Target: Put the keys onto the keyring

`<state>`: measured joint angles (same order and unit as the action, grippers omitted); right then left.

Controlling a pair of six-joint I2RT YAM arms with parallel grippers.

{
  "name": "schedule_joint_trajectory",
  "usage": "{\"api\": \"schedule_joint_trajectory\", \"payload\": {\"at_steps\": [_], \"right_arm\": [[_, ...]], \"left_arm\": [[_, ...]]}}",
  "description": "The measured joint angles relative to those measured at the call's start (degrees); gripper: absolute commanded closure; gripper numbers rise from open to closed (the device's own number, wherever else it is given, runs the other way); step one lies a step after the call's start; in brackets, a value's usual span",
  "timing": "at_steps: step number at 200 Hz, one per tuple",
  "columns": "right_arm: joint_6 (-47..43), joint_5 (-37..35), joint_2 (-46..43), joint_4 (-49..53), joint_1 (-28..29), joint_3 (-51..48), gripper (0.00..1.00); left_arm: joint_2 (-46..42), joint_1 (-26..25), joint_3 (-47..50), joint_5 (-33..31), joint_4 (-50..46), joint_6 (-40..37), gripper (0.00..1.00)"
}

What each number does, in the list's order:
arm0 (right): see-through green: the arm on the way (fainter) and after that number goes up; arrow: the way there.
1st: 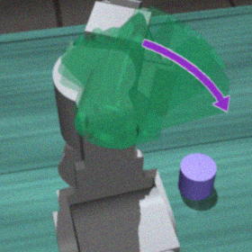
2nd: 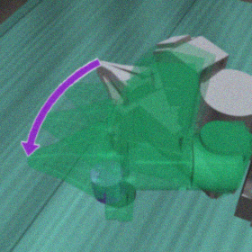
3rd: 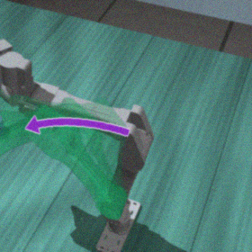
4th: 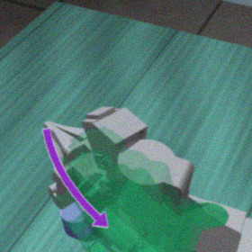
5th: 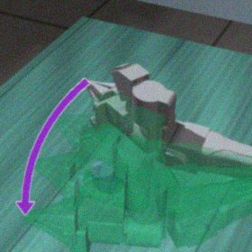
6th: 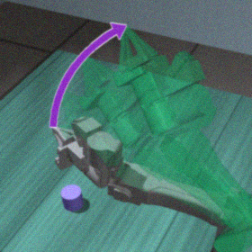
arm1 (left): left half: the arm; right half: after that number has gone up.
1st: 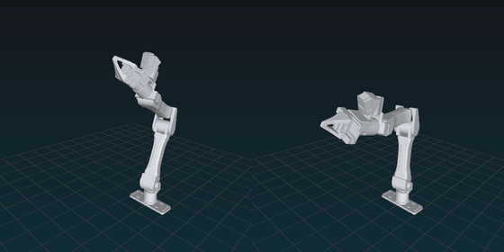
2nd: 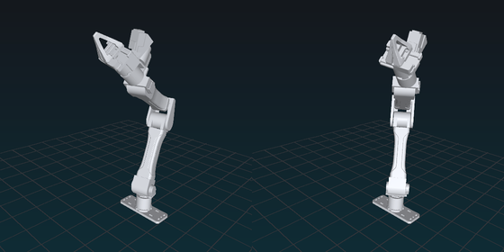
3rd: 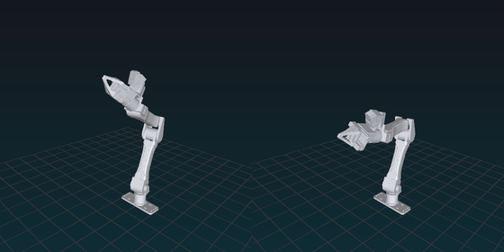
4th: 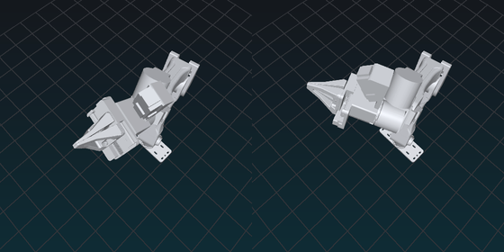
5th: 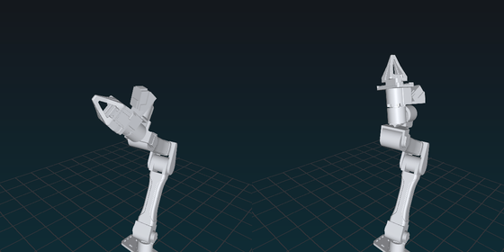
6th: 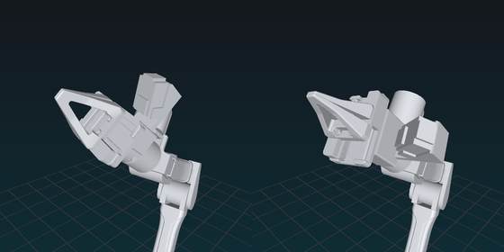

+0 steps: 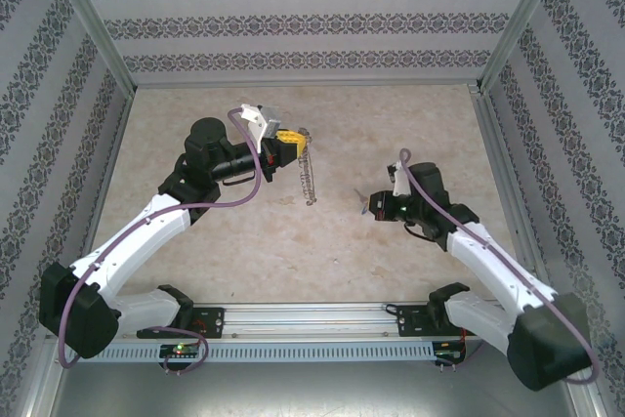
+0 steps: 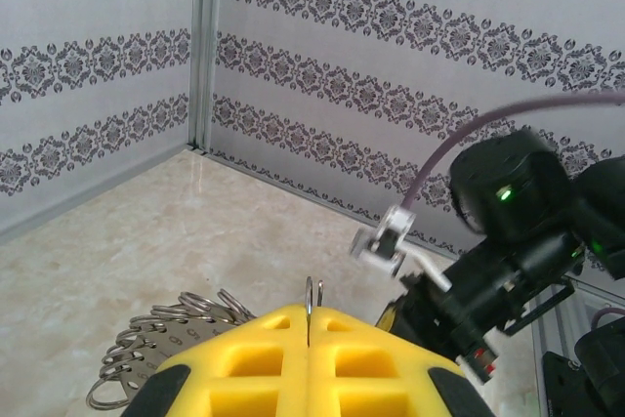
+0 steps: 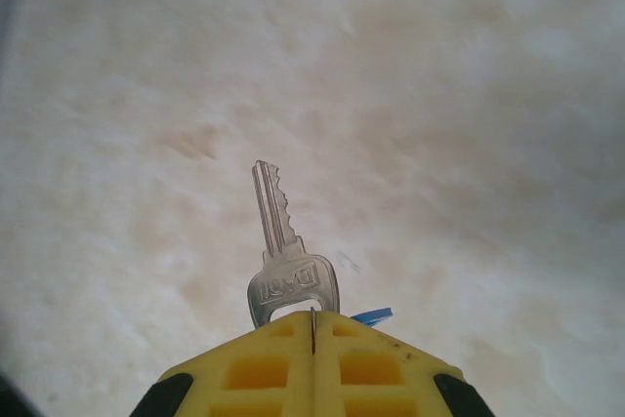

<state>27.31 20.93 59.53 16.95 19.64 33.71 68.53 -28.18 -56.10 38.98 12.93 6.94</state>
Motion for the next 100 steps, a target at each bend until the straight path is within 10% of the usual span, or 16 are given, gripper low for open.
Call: {"api": "schedule_joint_trajectory", "payload": {"at_steps": [100], "right_arm": [[2.8,-8.1,25.6,-0.9,3.5,6.8,1.00]], "left_arm": [[0.0,0.0,0.0,0.0,0.0,0.9,1.00]]}}
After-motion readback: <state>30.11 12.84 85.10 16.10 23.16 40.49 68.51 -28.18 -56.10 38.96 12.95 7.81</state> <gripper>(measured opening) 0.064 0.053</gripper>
